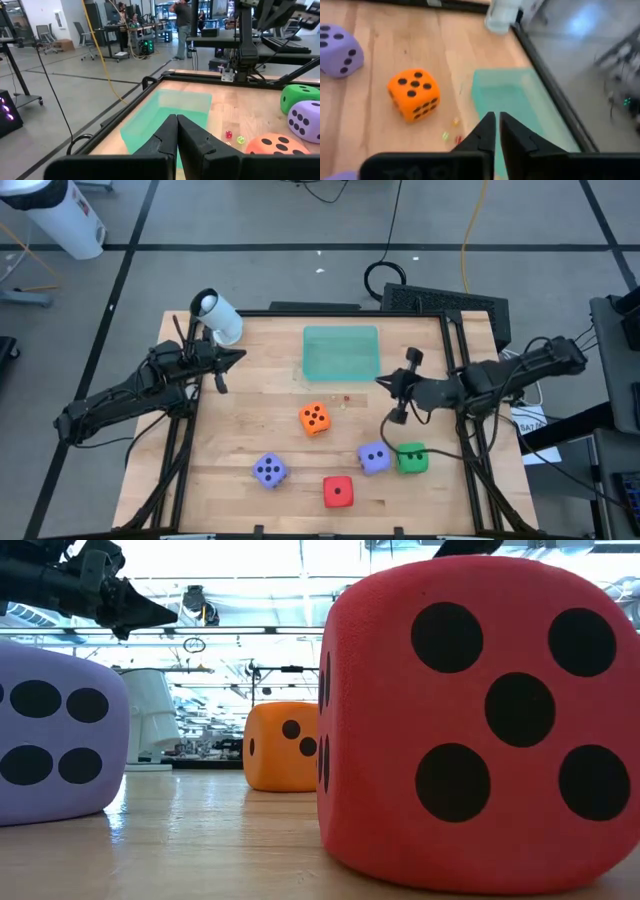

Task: Pick & Place Dice
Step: Put the large green dice into the light blue bin

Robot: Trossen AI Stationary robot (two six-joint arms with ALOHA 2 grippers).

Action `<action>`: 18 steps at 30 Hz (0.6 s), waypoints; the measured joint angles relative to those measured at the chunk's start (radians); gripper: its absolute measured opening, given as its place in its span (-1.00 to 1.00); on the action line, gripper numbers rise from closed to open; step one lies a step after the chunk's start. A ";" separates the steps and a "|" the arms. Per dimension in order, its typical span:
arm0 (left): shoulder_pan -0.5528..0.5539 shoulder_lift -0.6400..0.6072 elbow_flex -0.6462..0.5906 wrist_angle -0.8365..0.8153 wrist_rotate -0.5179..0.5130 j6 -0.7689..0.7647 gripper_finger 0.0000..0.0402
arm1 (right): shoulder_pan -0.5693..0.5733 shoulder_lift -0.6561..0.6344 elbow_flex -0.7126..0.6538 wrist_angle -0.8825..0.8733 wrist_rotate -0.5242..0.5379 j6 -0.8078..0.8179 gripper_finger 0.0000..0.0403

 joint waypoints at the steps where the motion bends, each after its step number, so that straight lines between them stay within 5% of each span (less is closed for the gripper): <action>1: 0.000 0.000 0.000 0.000 0.000 0.000 -0.90 | 0.008 0.023 0.046 -0.072 -0.002 0.033 -0.85; 8: 0.000 0.000 0.000 0.006 0.000 0.008 -0.90 | 0.035 0.101 0.211 -0.438 -0.183 0.166 -0.32; 12: 0.000 0.000 0.000 0.008 0.000 0.008 -0.90 | 0.064 0.122 0.196 -0.457 -0.363 0.275 0.07; 18: 0.000 0.000 0.000 0.008 0.000 0.003 -0.90 | 0.151 0.195 0.138 -0.447 -0.419 0.331 0.65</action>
